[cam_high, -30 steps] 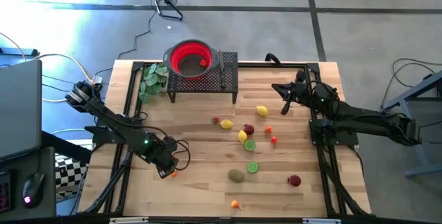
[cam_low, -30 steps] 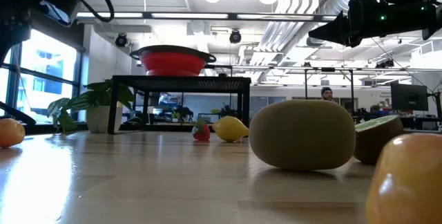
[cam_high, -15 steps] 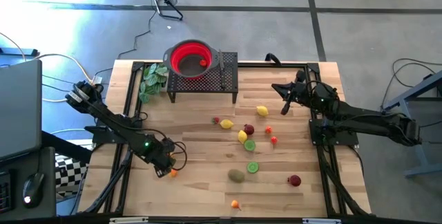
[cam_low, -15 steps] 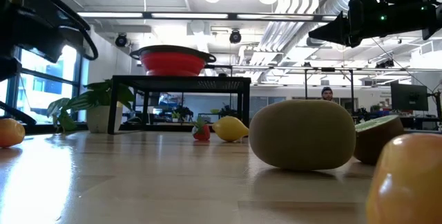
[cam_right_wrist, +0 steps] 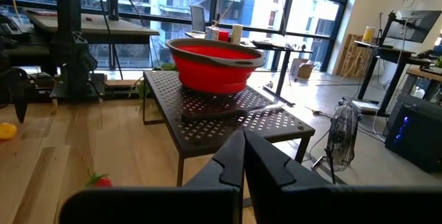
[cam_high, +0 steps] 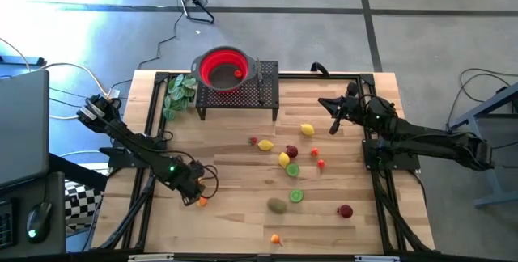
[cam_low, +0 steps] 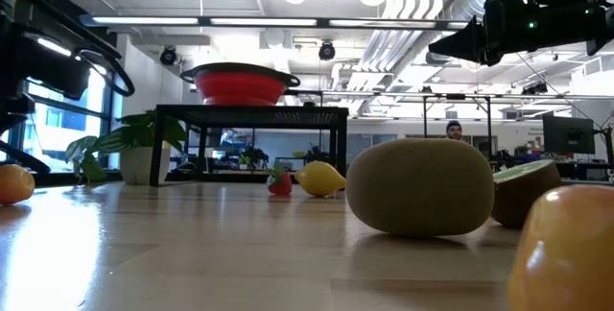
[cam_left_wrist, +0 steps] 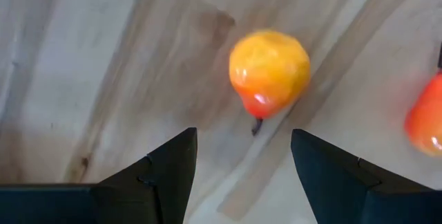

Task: Pick & Place Fruit
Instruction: Put the orange pear into the red strainer bowl on the shelf

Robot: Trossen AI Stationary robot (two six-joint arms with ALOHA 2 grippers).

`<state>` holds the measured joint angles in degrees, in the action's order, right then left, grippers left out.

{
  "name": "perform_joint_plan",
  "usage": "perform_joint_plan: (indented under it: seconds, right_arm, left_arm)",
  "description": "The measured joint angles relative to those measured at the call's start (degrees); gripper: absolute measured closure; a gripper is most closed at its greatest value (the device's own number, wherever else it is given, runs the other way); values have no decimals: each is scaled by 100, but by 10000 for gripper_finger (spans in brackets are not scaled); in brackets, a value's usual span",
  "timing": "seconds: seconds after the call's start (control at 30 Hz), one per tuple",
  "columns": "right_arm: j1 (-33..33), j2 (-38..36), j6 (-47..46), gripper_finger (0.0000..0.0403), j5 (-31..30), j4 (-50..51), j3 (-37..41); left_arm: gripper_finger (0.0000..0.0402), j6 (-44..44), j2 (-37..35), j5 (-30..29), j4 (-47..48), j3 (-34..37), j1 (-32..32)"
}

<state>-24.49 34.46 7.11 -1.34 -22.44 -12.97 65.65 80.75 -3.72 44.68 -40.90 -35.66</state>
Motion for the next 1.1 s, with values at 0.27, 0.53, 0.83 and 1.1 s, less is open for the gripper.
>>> perform_joint_plan:
  seconds: [0.27,0.53,0.83,1.1]
  right_arm:
    - [-2,0,0,399,0,0,0]
    - [-1,0,0,399,-1,0,0]
    - [-1,0,0,399,0,0,0]
    - [0,0,0,399,0,0,0]
  left_arm:
    - [172,-238,0,-110,-46,65,0]
    - [172,-254,0,-393,-192,65,2]
    - [172,-286,0,-395,-196,65,1]
    - [172,-284,0,-394,-230,65,0]
